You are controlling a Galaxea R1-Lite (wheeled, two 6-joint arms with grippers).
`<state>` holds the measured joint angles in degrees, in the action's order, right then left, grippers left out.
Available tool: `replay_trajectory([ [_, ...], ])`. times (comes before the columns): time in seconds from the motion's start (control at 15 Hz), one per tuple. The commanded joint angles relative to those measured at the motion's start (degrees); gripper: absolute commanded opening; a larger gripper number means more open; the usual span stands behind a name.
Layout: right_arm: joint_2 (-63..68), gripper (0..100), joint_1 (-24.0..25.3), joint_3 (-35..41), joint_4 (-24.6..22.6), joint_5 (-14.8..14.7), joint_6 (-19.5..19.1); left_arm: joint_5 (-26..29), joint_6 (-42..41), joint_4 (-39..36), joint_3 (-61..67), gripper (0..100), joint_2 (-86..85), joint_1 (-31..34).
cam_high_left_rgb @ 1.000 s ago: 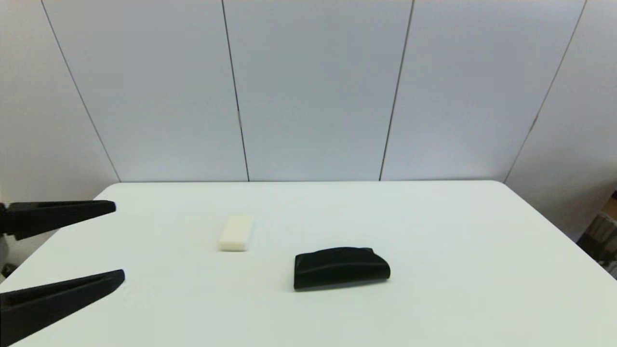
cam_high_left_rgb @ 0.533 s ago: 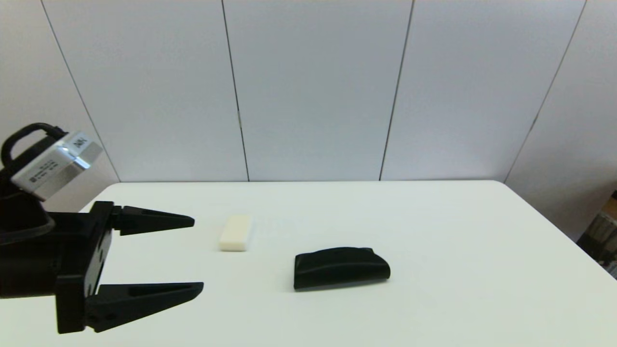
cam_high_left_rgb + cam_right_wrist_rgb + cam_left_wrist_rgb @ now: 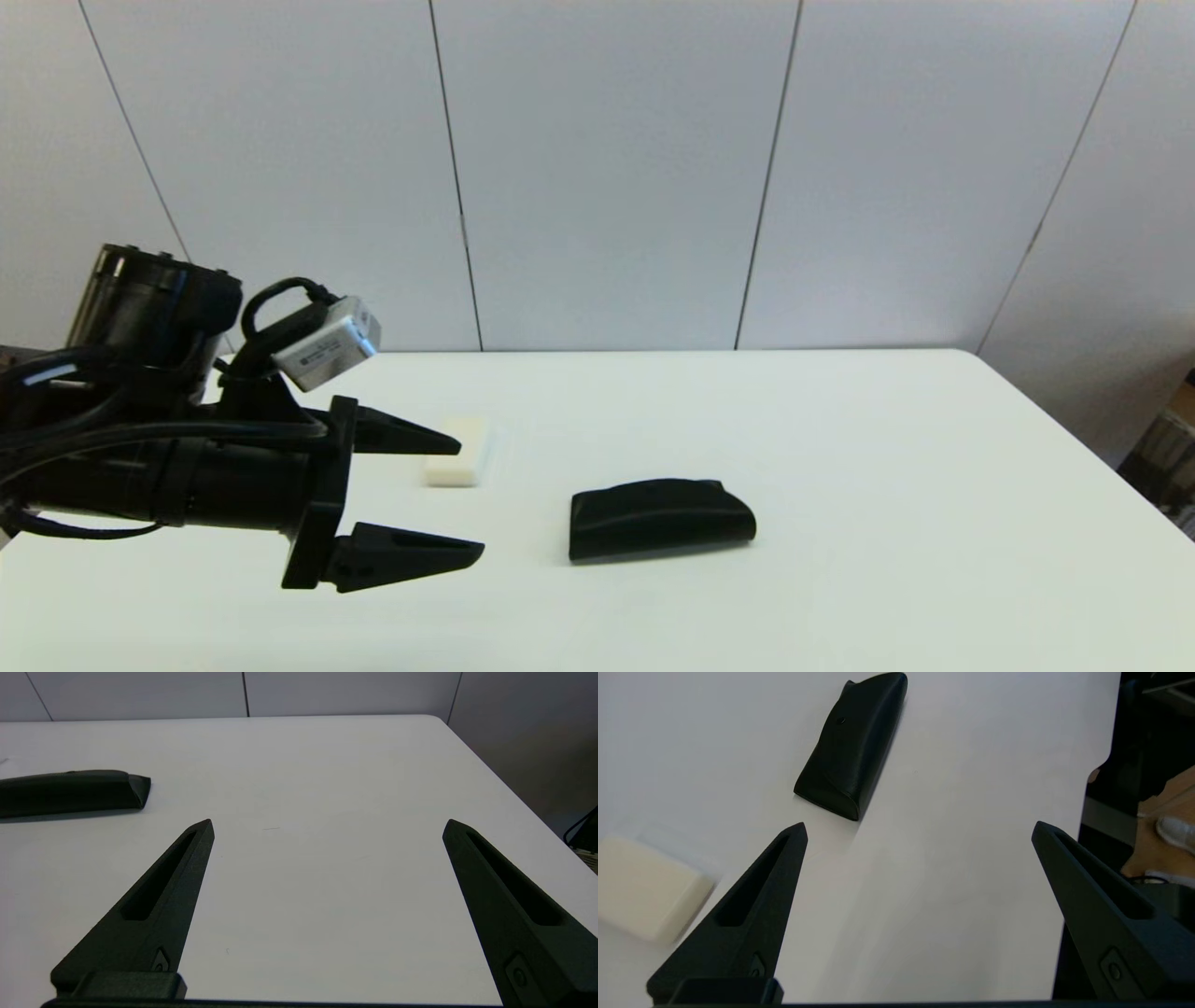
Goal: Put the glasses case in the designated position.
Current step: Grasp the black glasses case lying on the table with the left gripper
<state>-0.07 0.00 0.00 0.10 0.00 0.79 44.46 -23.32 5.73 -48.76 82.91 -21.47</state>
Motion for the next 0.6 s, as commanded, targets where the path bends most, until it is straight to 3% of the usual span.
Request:
replay_trajectory([
  [0.07,0.07,100,0.00,0.00,-0.01,0.00,0.00,0.28,-3.93,-2.83,-0.28,100,7.88,-4.11],
  [0.6,0.16,100,0.00,0.00,-0.01,0.00,0.00,-0.07,-3.93,-19.00,-3.71,100,21.42,-10.00],
])
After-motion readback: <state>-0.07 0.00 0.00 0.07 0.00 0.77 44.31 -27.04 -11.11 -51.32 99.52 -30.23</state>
